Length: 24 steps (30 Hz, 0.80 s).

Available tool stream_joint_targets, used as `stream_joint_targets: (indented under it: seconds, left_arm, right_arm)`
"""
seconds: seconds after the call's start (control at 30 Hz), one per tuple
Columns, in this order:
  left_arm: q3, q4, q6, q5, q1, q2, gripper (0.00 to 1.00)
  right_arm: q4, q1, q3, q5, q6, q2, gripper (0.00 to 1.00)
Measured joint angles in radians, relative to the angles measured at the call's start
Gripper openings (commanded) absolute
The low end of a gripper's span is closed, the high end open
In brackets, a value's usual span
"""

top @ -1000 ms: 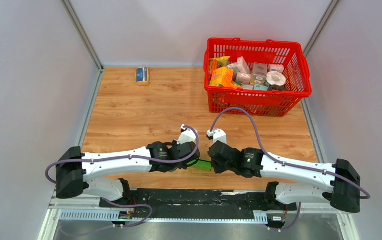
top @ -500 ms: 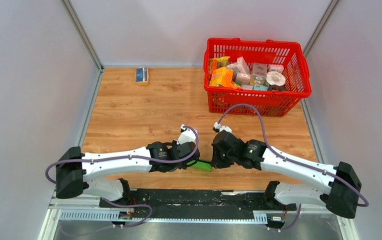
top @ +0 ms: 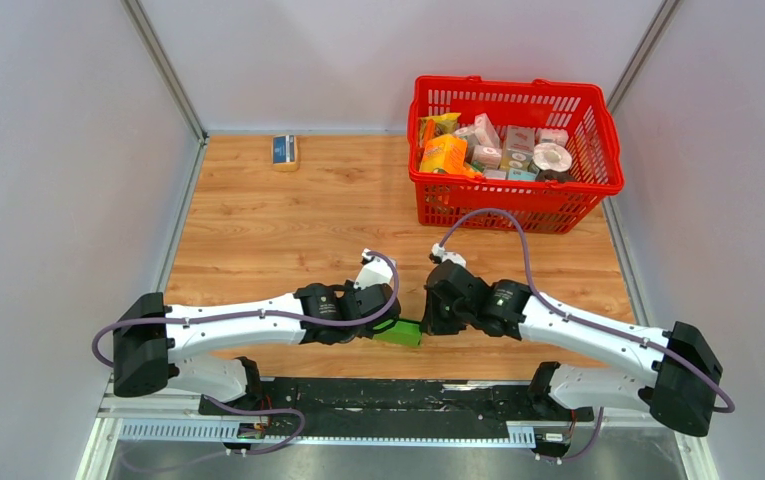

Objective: Fold the paper box

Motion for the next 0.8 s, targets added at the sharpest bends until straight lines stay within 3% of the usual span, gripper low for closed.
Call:
stream_joint_targets:
  seconds: [0.27, 0.37, 0.5, 0.6, 0.67, 0.7, 0.8]
  left_arm:
    - [-0.072, 0.063, -0.005, -0.031, 0.000, -0.048, 0.00]
    - [-0.109, 0.099, -0.013, -0.042, 0.000, -0.081, 0.00]
    - [-0.120, 0.126, -0.019, -0.047, -0.001, -0.085, 0.00]
    - [-0.120, 0.142, -0.025, -0.047, -0.001, -0.079, 0.00]
    - [-0.120, 0.151, -0.026, -0.047, -0.001, -0.077, 0.00]
    - [-0.121, 0.154, -0.027, -0.047, -0.001, -0.077, 0.00]
    - [-0.123, 0.158, -0.030, -0.047, -0.001, -0.077, 0.00]
  right_arm:
    - [0.065, 0.052, -0.029, 0.076, -0.022, -0.001, 0.13]
    - [0.096, 0.056, -0.045, 0.072, -0.039, -0.011, 0.23]
    - [0.113, 0.060, -0.061, 0.063, -0.098, -0.045, 0.46]
    - [0.114, 0.062, -0.062, 0.059, -0.180, -0.097, 0.53]
    - [0.118, 0.064, -0.062, 0.062, -0.240, -0.151, 0.51]
    - [0.120, 0.063, -0.062, 0.066, -0.257, -0.173, 0.40]
    - [0.124, 0.063, -0.058, 0.079, -0.272, -0.209, 0.19]
